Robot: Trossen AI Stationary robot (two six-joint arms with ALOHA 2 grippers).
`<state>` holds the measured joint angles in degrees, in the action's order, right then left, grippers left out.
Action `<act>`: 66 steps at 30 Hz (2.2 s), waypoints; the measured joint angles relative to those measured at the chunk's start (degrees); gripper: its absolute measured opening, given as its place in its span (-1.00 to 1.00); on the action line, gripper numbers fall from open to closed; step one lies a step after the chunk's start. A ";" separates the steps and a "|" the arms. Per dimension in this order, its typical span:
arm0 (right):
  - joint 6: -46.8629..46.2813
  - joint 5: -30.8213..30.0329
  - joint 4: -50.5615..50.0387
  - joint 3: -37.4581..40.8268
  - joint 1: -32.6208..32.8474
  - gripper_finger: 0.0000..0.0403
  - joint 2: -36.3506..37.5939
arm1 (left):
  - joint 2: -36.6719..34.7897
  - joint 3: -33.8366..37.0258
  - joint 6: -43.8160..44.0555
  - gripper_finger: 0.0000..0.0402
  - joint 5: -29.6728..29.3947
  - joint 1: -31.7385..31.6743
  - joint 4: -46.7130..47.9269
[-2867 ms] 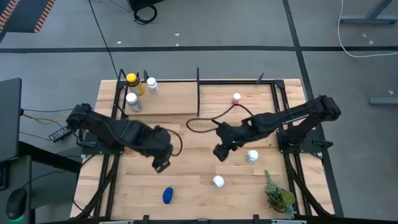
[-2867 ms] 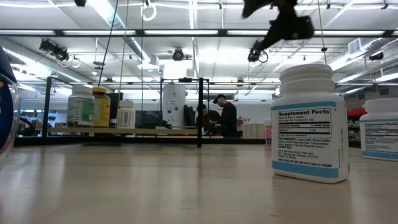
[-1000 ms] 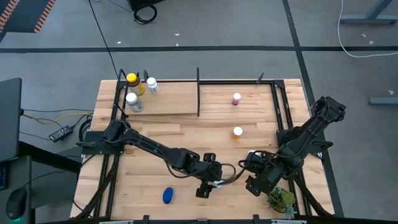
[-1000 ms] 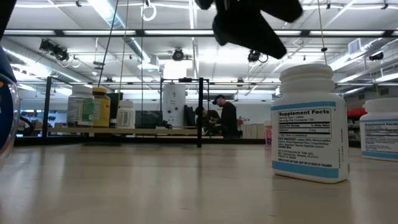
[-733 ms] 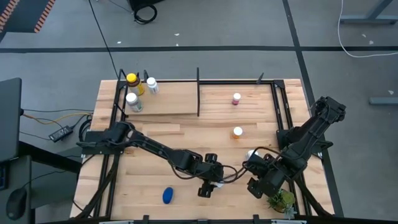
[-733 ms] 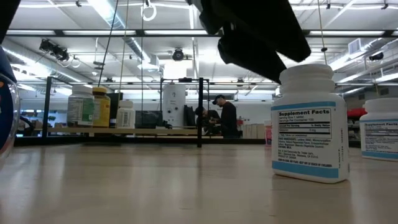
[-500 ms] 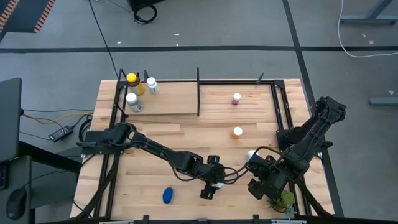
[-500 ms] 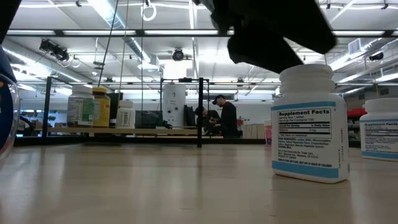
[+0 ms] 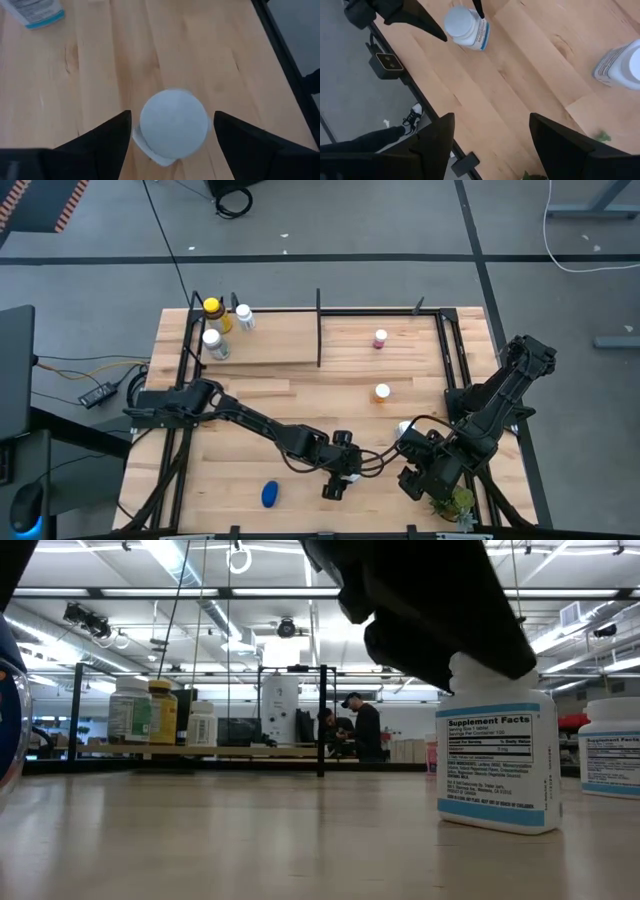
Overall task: Pick and place medicine bottles onto shelf by color
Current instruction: Put the white and blue medicine bottle on the shelf
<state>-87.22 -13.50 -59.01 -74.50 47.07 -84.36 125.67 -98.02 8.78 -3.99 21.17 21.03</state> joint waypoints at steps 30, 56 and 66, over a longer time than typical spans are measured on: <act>0.85 -2.75 -0.02 0.00 0.00 0.31 -0.02 | -0.09 -0.17 6.71 -0.03 -0.26 0.37 4.32; 3.02 -2.86 0.00 -0.02 0.00 0.31 -0.07 | -5.34 0.09 8.61 0.37 6.35 0.50 16.62; 3.02 -3.02 -0.04 -0.04 0.34 0.31 -0.07 | -10.89 0.02 14.86 0.11 2.28 0.76 14.33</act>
<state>-84.20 -16.52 -59.05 -74.54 47.41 -84.42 114.78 -98.00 23.64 -1.71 21.93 35.37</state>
